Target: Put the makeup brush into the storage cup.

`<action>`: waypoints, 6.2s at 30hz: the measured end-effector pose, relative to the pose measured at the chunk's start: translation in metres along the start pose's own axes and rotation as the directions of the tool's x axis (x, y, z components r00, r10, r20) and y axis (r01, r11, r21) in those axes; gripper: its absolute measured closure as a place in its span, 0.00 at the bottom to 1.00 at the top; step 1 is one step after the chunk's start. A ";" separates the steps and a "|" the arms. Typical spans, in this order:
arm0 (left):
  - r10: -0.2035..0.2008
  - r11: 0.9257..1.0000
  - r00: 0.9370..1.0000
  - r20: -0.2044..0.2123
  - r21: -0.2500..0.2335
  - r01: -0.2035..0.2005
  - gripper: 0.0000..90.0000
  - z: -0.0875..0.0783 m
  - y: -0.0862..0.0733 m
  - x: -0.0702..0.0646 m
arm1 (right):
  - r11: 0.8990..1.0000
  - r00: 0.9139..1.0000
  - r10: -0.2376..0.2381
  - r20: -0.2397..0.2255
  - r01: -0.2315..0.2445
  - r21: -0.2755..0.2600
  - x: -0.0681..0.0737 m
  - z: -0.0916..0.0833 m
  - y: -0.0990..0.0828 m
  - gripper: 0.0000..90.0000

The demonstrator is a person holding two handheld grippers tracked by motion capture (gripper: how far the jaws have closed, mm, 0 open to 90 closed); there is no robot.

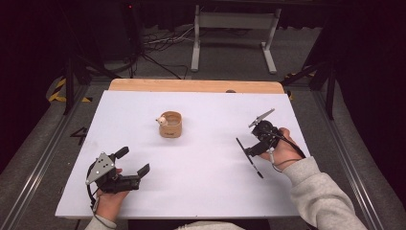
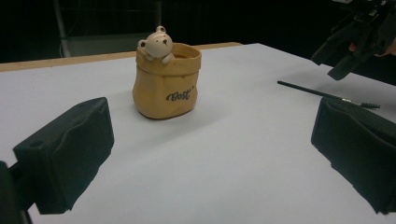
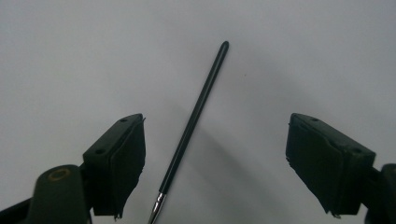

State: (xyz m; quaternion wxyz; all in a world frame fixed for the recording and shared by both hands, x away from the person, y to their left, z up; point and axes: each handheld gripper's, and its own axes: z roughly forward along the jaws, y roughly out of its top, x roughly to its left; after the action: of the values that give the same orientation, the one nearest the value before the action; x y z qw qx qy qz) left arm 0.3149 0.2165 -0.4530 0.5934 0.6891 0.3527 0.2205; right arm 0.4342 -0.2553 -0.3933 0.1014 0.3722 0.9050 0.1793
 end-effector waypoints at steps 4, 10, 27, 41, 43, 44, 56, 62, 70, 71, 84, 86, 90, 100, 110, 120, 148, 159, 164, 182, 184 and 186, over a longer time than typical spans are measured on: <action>0.004 1.000 1.000 0.004 0.006 -0.004 0.00 0.000 0.000 0.000 | 1.000 1.000 0.004 -0.005 -0.004 0.030 0.002 0.009 -0.003 0.25; -0.004 1.000 1.000 0.005 0.008 0.004 0.00 0.000 0.000 0.000 | 0.999 1.000 0.014 -0.020 -0.013 0.040 0.004 0.016 -0.008 0.28; 0.004 1.000 1.000 0.010 0.014 -0.004 0.00 0.001 0.001 -0.002 | 0.993 0.999 0.005 -0.042 0.000 0.118 0.010 0.026 -0.011 0.49; 0.026 0.999 1.000 0.012 0.024 -0.026 0.01 0.002 0.002 -0.005 | 0.987 0.999 0.019 -0.028 -0.014 0.160 0.012 0.024 -0.007 0.85; 0.026 0.999 1.000 0.011 0.025 -0.026 0.01 0.002 0.002 -0.005 | 0.987 0.999 0.023 -0.025 -0.018 0.162 0.012 0.024 -0.007 0.87; 0.023 0.999 1.000 0.011 0.025 -0.023 0.01 0.002 0.002 -0.005 | 0.986 0.999 0.031 -0.022 -0.027 0.165 0.012 0.024 -0.007 0.90; 0.026 0.999 1.000 0.011 0.032 -0.026 0.02 0.002 0.002 -0.005 | 0.989 0.998 0.048 -0.029 -0.043 0.142 0.010 0.020 -0.005 0.95; 0.024 0.999 1.000 0.009 0.034 -0.025 0.02 0.001 0.003 -0.005 | 0.990 1.000 0.014 -0.027 -0.010 0.137 0.014 0.010 0.001 0.95; 0.006 0.999 0.999 0.037 0.035 -0.007 0.03 0.000 0.007 -0.005 | 0.990 0.995 -0.082 -0.055 0.088 0.108 0.026 -0.012 0.016 0.95; 0.009 0.999 0.999 0.041 0.037 -0.011 0.03 0.000 0.008 -0.005 | 0.989 0.994 -0.094 -0.054 0.100 0.107 0.027 -0.015 0.018 0.95; 0.044 0.997 0.996 0.082 0.054 -0.048 0.03 -0.004 0.017 -0.001 | 0.971 0.971 -0.223 -0.091 0.230 0.073 0.047 -0.041 0.036 0.95; 0.039 0.998 0.996 0.082 0.054 -0.043 0.03 -0.004 0.017 -0.001 | 0.960 0.959 -0.267 -0.096 0.273 0.062 0.052 -0.045 0.039 0.95; 0.051 0.997 0.996 0.080 0.056 -0.055 0.03 -0.003 0.017 -0.001 | 0.936 0.932 -0.343 -0.114 0.350 0.044 0.063 -0.051 0.045 0.95; 0.053 0.998 0.992 0.118 0.035 -0.058 0.05 -0.005 0.021 0.000 | 0.876 0.867 -0.474 -0.154 0.481 0.015 0.086 -0.059 0.056 0.95; 0.056 0.996 0.986 0.156 0.053 -0.065 0.05 -0.001 0.026 0.000 | 0.819 0.802 -0.565 -0.196 0.573 -0.015 0.104 -0.057 0.065 0.95; 0.096 0.991 0.978 0.185 0.079 -0.112 0.04 0.005 0.032 -0.004 | 0.768 0.742 -0.631 -0.226 0.639 -0.043 0.121 -0.054 0.075 0.95; 0.145 0.943 0.920 0.364 0.232 -0.240 0.06 0.012 0.071 -0.010 | 0.745 0.714 -0.656 -0.247 0.664 -0.061 0.135 -0.041 0.083 0.95; 0.217 0.875 0.896 0.388 0.330 -0.355 0.05 0.027 0.099 -0.026 | 0.746 0.713 -0.651 -0.260 0.664 -0.046 0.134 -0.038 0.081 0.95; 0.252 0.814 0.872 0.419 0.396 -0.425 0.07 0.038 0.112 -0.034 | 0.740 0.707 -0.657 -0.262 0.671 -0.043 0.134 -0.036 0.082 0.95; 0.302 0.681 0.819 0.488 0.491 -0.544 0.10 0.059 0.139 -0.050 | 0.736 0.703 -0.660 -0.264 0.676 -0.040 0.134 -0.034 0.081 0.95; 0.297 0.674 0.812 0.502 0.492 -0.550 0.09 0.061 0.139 -0.052 | 0.737 0.704 -0.659 -0.266 0.675 -0.039 0.134 -0.034 0.081 0.95; 0.290 0.657 0.804 0.519 0.503 -0.562 0.08 0.064 0.139 -0.054 | 0.736 0.703 -0.658 -0.269 0.676 -0.034 0.135 -0.033 0.081 0.95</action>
State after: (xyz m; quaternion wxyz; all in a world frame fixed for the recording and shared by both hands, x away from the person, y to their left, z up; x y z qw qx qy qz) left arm 0.3571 0.1266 -0.3245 0.3118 0.9411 0.1030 0.0807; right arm 0.3809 -0.1143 -0.3373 0.0257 -0.0046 0.9887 0.1479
